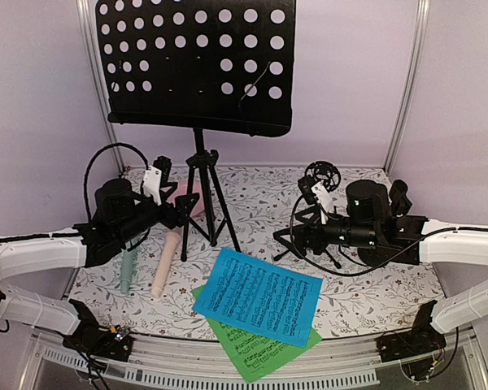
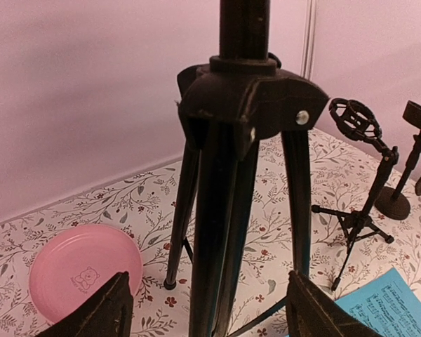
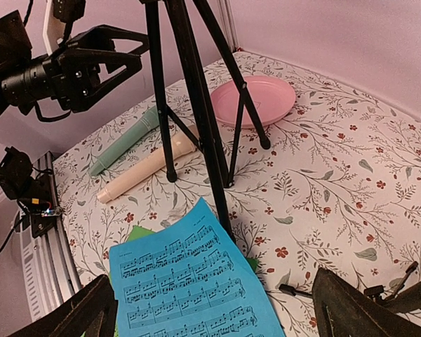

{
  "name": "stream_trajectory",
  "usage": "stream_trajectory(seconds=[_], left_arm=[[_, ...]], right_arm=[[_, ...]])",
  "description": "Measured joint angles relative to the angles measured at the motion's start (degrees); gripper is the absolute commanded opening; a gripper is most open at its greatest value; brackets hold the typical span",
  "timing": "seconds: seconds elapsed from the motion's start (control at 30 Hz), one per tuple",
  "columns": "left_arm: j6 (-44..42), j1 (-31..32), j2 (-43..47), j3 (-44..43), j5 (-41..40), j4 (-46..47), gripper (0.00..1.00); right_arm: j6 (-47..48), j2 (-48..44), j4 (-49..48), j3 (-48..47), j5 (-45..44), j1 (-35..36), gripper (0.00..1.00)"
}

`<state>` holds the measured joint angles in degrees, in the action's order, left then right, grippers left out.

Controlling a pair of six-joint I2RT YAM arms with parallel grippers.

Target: Pack up the instrument practice props

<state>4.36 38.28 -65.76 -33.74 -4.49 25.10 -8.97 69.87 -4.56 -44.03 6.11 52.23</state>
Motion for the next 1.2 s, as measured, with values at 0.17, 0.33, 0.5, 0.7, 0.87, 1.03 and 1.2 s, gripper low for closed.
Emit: stream_trajectory(seconds=[0.17, 0.33, 0.5, 0.7, 0.87, 1.03, 1.2], left_arm=[[-1.5, -0.1, -2.2, 0.0, 0.1, 2.2, 0.6], [-1.0, -0.2, -4.9, 0.0, -1.2, 4.1, 0.55], [-1.2, -0.2, -9.8, 0.0, -2.2, 7.0, 0.44], [-1.8, -0.2, -10.7, 0.5, -2.6, 11.1, 0.41], [-2.4, -0.2, -9.0, 2.4, -2.6, 12.5, 0.27], [-3.5, 0.0, -8.0, 2.8, -2.4, 12.7, 0.15], [-4.7, 0.0, -7.9, 2.8, -2.4, 12.7, 0.16]], right_arm=[[0.0, 0.0, -0.2, 0.3, 0.1, 0.0, 0.99], [0.0, 0.0, -0.3, 0.3, 0.3, 0.0, 0.99], [0.0, 0.0, -0.6, 0.7, 0.5, 0.0, 0.99], [0.0, 0.2, -0.7, 0.7, 0.5, 0.0, 0.99], [0.0, 0.9, -0.7, 0.7, 0.5, 0.0, 0.99], [0.1, 2.1, -1.0, 0.7, 0.5, 0.0, 0.99], [0.3, 2.7, -1.2, 0.7, 0.8, 0.0, 0.99]])
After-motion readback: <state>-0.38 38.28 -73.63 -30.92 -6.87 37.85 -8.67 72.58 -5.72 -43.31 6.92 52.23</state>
